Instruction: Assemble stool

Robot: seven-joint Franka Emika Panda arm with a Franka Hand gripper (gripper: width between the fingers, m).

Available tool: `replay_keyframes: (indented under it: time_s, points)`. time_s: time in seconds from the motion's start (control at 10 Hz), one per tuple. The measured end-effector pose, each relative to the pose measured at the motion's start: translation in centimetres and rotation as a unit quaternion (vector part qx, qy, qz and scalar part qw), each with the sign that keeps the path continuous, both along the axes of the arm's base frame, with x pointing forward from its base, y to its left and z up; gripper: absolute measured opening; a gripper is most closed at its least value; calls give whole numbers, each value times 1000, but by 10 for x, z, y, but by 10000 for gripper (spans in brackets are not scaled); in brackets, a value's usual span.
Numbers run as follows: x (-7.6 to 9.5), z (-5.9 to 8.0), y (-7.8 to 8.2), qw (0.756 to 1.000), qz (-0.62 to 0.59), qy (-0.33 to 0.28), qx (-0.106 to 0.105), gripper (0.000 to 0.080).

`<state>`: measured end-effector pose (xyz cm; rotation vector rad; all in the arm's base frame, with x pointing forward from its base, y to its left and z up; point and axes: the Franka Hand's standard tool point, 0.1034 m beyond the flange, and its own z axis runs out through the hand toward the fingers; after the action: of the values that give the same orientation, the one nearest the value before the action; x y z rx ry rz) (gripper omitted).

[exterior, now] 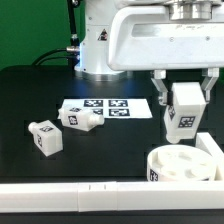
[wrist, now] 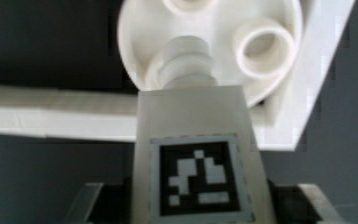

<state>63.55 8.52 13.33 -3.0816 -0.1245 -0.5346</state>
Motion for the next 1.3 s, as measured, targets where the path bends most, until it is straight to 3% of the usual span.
replay_keyframes:
  time_s: [0.3, 0.4, 0.5, 0.6, 0.8, 1.3]
  points:
    - [0, -3, 0, 996, 6, -87, 8, 337]
    - [-1, -7, -5, 996, 13, -83, 2, 337]
    - [4, -7, -23, 997, 10, -79, -1, 337]
    - [10, -7, -30, 994, 10, -109, 4, 337]
    - [8, -15, -16, 991, 5, -134, 18, 337]
    - [1, -22, -20, 990, 10, -142, 12, 337]
